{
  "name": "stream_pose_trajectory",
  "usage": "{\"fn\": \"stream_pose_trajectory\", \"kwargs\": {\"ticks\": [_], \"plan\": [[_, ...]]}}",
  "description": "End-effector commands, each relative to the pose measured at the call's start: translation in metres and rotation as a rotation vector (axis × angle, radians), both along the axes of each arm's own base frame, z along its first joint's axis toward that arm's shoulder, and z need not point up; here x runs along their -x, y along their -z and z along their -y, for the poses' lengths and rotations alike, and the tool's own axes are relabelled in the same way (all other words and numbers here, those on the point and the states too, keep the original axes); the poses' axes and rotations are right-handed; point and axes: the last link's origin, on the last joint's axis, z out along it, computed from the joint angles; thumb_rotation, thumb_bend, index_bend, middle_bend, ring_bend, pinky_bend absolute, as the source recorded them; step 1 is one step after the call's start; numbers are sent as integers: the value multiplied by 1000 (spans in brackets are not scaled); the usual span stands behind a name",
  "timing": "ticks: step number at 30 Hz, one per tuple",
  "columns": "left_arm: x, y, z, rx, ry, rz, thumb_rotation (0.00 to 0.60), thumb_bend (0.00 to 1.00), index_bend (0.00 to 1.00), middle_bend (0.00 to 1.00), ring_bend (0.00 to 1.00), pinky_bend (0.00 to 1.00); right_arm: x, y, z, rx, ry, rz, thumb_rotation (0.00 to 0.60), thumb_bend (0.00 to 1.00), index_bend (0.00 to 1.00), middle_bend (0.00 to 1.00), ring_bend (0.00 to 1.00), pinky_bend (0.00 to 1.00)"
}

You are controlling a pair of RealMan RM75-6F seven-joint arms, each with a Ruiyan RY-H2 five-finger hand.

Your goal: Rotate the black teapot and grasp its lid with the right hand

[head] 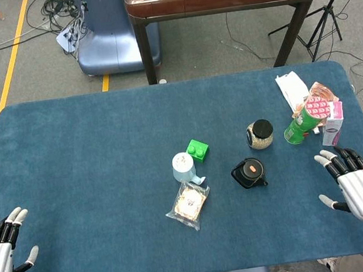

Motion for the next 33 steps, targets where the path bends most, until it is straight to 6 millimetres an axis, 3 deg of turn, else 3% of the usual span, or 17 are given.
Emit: {"fn": "stream_pose_trajectory", "kwargs": {"ticks": [1,9,22,33], "plan": [[0,0,0,0,-1,0,600,293,111,75,101,8,0,2,0,-12,6,-4,600,56,202,198,100,125],[3,-1,4,-3,-7,1,600,293,111,75,101,8,-8,16,11,-71,-27,-34,600,56,202,198,100,125],[5,-3,6,-13,-9,15,600,293,111,75,102,8,-50,83,60,-222,-126,-51,600,79,166,178,72,117],[9,-4,7,-15,-15,24,600,293,111,75,105,8,-65,126,81,-286,-156,-63,600,121,146,153,30,106]]}}
